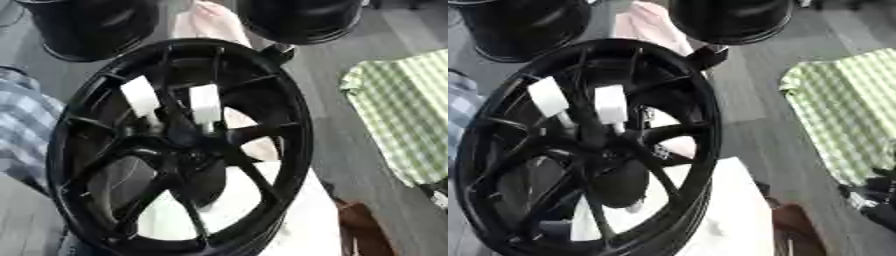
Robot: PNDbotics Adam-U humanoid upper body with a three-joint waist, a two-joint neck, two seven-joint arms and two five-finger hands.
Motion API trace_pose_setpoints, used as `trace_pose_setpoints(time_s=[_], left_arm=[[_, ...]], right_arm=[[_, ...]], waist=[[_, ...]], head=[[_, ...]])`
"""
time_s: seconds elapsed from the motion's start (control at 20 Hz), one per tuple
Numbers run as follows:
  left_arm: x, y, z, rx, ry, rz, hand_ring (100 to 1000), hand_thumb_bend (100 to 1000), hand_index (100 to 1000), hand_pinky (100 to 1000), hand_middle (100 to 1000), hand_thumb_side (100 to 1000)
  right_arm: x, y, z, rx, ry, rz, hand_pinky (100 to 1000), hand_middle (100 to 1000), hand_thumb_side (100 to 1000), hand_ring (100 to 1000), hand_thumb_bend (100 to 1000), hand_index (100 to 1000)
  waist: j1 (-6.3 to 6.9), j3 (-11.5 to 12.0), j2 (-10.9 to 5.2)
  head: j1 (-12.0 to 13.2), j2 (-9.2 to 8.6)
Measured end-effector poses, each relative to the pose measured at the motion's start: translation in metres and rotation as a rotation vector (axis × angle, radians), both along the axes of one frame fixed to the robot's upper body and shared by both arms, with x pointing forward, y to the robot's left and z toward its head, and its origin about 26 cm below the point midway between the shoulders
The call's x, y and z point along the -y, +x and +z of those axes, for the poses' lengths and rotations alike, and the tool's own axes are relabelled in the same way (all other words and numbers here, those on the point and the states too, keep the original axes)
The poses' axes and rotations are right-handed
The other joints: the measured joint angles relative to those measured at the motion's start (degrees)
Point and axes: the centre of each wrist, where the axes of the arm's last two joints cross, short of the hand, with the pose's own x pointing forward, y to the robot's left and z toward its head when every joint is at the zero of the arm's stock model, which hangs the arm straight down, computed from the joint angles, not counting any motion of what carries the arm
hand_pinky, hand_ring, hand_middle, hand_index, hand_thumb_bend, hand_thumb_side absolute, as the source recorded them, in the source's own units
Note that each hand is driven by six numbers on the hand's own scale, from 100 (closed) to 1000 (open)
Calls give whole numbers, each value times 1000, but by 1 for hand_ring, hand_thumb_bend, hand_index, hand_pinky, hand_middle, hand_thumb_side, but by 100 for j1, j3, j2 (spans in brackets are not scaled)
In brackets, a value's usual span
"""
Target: Pull the pin out of the wheel hub.
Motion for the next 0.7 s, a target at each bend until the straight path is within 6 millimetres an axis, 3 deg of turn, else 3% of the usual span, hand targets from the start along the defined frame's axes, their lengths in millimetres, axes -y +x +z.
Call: trace_pose_setpoints(time_s=[0.35, 0.5, 0.7], left_arm=[[5, 3, 6, -21, 66, 12, 680, 100, 756, 742, 549, 353], [12, 6, 18, -27, 160, 30, 699, 100, 767, 756, 571, 286], [33, 12, 40, -32, 346, 18, 710, 100, 775, 770, 588, 302]], right_arm=[[0, 0, 0, -1, 0, 0, 663, 613, 181, 688, 637, 796], [0, -1, -1, -4, -1, -1, 664, 613, 180, 688, 637, 795], [1, -5, -3, -17, -9, -4, 664, 613, 180, 688, 637, 795]], waist=[[25, -3, -1], [40, 8, -3], [84, 43, -11]], head=[[-33, 0], [-50, 1], [-94, 7]])
